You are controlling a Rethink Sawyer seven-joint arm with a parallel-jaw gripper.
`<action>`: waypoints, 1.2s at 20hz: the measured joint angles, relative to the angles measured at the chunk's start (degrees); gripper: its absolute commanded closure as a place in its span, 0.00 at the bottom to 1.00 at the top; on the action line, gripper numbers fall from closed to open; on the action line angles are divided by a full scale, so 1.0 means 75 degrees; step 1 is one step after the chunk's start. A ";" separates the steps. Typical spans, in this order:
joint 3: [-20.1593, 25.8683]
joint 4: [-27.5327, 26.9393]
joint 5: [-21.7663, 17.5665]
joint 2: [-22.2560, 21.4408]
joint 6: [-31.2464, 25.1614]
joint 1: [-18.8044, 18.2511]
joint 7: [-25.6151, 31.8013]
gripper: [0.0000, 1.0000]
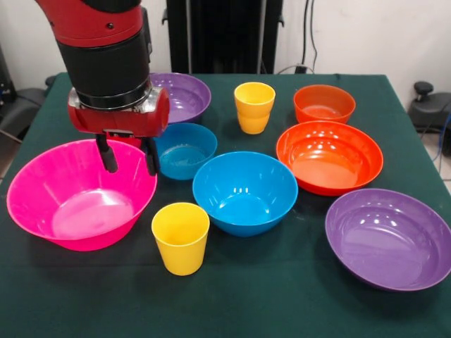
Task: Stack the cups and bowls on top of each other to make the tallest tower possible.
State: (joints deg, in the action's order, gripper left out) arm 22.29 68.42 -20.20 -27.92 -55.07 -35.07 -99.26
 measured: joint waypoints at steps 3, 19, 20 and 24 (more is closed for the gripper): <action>0.0041 0.0020 -0.0084 0.0001 0.0027 -0.0076 0.0000 0.00; 0.0154 0.0821 -0.0404 0.0002 0.0806 -0.0259 0.0000 0.00; 0.0160 0.0849 -0.0417 0.0003 0.0812 -0.0259 0.0000 0.00; 0.0196 0.0981 -0.0496 0.0011 0.0823 -0.0259 0.0000 0.00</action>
State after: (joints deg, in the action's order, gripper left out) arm 23.76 75.78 -23.91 -27.84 -48.89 -37.02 -99.26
